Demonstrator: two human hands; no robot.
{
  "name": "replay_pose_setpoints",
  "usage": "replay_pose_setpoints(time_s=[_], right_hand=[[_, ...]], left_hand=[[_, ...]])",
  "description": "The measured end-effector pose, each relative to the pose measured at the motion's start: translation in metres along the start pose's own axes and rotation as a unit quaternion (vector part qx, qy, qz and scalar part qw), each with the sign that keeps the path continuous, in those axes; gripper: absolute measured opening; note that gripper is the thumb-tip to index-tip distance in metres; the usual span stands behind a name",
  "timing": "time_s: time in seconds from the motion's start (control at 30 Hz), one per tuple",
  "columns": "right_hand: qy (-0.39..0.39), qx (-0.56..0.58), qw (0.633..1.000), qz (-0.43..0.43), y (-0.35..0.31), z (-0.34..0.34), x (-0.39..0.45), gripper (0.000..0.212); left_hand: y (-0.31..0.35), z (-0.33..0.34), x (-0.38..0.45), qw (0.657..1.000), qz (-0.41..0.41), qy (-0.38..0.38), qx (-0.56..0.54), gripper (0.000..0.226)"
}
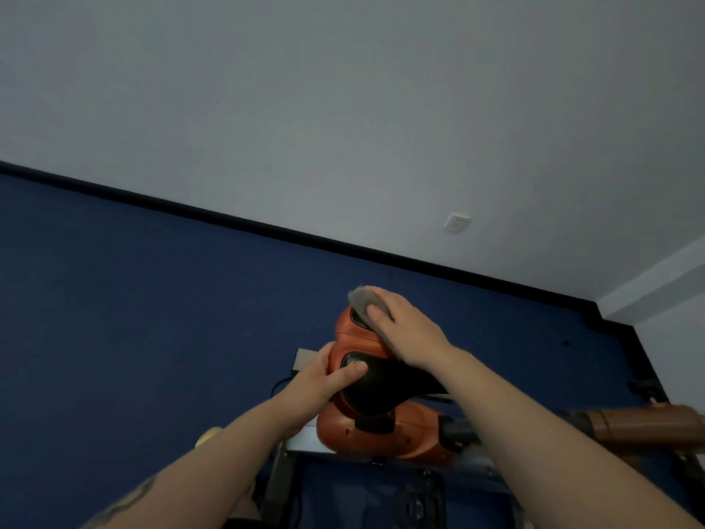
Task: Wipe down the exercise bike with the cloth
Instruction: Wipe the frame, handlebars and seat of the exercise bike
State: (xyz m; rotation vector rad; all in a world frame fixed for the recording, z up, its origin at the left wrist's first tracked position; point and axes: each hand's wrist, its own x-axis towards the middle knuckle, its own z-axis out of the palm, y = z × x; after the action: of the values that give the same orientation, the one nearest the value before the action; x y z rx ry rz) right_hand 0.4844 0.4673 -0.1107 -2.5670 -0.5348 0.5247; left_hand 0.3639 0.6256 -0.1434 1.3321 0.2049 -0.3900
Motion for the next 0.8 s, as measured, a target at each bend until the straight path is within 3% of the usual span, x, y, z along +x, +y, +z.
replay_pose_setpoints(time_s=[0.1,0.27,0.43,0.6,0.73,0.8], right_hand=[[-0.034,0.104,0.99,0.089,-0.006,-0.009,0.024,0.054],[0.019,-0.038,0.998,-0.047,-0.002,0.006,-0.013,0.055],[-0.029,0.054,0.995,0.082,-0.012,-0.009,0.015,0.051],[0.002,-0.092,0.995,-0.045,-0.011,0.006,-0.005,0.047],[-0.015,-0.023,0.999,0.045,-0.021,-0.004,0.014,0.046],[-0.004,-0.055,0.998,0.02,-0.024,0.001,0.006,0.047]], left_hand=[[0.0,0.0,-0.002,1.0,-0.005,-0.015,-0.007,0.048],[0.001,-0.003,0.0,1.0,0.014,-0.017,0.004,0.057],[-0.003,-0.004,0.003,0.999,0.005,-0.028,-0.015,0.056],[-0.006,-0.006,0.005,0.999,0.009,-0.037,-0.022,0.066],[-0.005,-0.008,0.006,0.998,0.004,-0.053,-0.018,0.068],[-0.006,-0.008,0.005,0.998,0.002,-0.057,-0.013,0.067]])
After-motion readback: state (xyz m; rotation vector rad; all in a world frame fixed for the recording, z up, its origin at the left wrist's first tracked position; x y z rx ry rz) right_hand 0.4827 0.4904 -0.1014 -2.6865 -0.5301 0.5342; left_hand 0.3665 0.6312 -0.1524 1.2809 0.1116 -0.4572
